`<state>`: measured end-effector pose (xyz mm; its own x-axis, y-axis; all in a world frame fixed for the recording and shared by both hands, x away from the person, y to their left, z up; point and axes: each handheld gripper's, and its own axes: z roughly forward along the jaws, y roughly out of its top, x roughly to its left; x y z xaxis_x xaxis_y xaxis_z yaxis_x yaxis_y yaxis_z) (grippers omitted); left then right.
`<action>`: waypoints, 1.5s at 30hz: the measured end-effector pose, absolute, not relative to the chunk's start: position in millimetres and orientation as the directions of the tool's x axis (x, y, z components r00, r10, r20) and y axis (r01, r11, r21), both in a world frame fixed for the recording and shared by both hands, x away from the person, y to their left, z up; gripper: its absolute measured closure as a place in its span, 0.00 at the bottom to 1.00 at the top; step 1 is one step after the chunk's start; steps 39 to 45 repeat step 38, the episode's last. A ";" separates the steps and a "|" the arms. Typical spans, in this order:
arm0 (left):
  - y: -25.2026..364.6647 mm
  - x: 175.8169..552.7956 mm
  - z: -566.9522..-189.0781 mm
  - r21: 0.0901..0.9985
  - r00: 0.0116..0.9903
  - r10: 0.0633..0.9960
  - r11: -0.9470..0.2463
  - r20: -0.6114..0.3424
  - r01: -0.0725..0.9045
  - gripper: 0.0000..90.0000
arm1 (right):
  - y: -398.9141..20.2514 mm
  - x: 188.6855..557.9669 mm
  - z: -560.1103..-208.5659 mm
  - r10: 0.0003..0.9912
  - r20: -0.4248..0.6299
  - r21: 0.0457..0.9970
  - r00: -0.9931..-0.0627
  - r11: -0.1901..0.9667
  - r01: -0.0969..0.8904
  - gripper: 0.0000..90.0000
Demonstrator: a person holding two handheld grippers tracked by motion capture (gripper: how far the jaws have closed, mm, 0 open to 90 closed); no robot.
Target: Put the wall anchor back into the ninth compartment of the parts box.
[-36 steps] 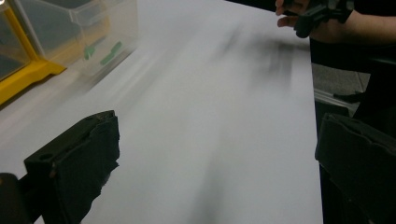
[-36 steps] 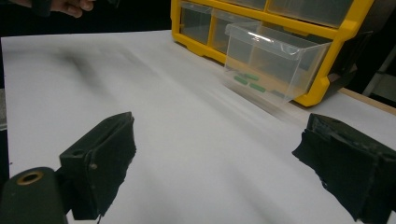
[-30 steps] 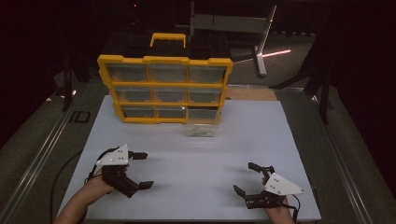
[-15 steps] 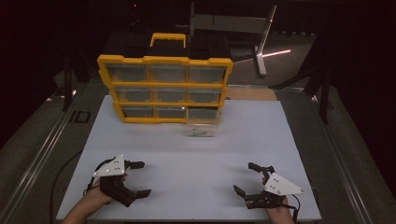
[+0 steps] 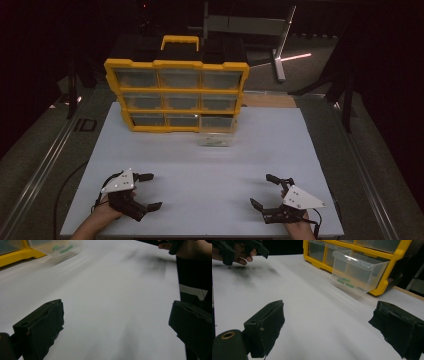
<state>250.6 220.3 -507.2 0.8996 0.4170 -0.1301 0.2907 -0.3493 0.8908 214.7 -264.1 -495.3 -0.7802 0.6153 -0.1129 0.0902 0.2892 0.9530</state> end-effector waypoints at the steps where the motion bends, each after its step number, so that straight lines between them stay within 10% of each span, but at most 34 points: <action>1: 220.1 251.5 -508.6 0.894 0.896 0.425 -0.339 -0.133 0.293 0.00 | -264.0 214.8 -495.4 0.615 -0.114 0.953 -0.780 0.290 0.090 0.11; 45: 221.9 255.0 -513.9 0.901 0.835 0.538 -0.295 -0.118 0.317 0.00 | -262.8 217.6 -500.0 0.618 -0.114 0.943 -0.778 0.314 0.111 0.11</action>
